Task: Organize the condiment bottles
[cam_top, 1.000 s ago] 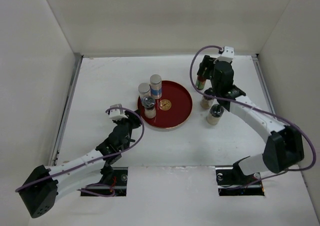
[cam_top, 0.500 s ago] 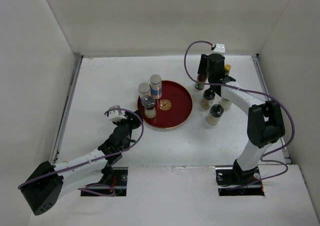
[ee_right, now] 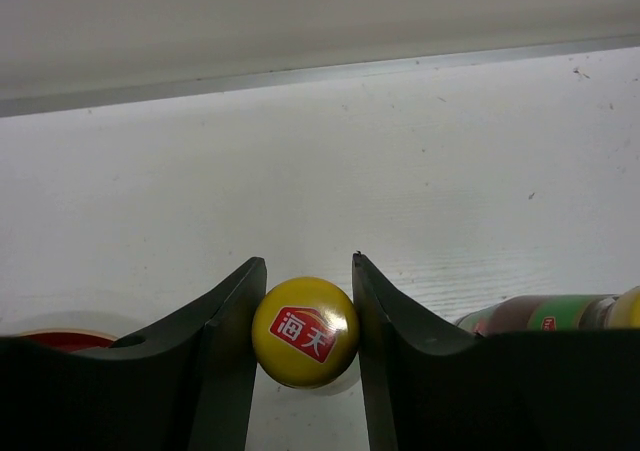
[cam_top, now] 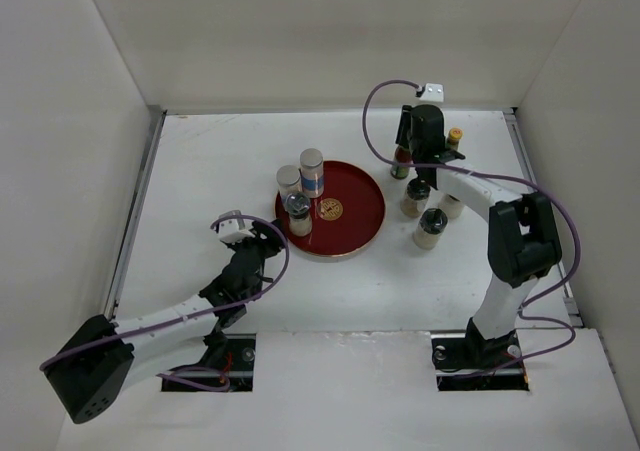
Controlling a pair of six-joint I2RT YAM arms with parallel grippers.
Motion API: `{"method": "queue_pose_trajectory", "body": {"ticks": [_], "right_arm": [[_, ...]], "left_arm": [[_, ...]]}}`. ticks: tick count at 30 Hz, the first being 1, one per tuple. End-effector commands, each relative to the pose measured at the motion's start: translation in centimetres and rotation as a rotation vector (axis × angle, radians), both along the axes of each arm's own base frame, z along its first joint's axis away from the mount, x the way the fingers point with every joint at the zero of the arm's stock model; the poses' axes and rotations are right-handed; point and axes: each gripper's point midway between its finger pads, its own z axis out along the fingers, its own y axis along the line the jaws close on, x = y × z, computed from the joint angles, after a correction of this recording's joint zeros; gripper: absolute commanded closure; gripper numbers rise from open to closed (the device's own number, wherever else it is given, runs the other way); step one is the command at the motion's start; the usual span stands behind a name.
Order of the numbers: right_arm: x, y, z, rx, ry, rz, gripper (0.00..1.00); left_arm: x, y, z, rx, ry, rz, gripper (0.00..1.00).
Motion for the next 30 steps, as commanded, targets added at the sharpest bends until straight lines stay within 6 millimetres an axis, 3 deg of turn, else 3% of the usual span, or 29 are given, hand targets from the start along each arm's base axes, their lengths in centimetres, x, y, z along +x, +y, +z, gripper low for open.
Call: {"method": "queue_pose_trajectory", "body": {"ticks": [1, 6, 10, 21, 30], "right_arm": [[0.4, -0.2, 9.0, 0.055, -0.247, -0.016, 0.67], [-1.2, 1.0, 15.8, 0.087, -0.386, 0.020, 0.67], [-2.7, 3.1, 17.6, 0.086, -0.419, 0.074, 0.67], [-2.8, 12.8, 14.5, 0.187, -0.360, 0.265, 0.67], [-1.9, 17.3, 11.8, 0.194, -0.316, 0.330, 0.67]], "left_arm": [[0.3, 0.3, 1.0, -0.049, -0.034, 0.024, 0.43], [0.4, 0.5, 0.8, -0.043, -0.034, 0.035, 0.41], [0.5, 0.9, 0.6, -0.041, -0.029, 0.050, 0.41], [0.5, 1.6, 0.2, -0.032, -0.026, 0.084, 0.39], [0.4, 1.9, 0.1, -0.034, -0.027, 0.095, 0.38]]}}
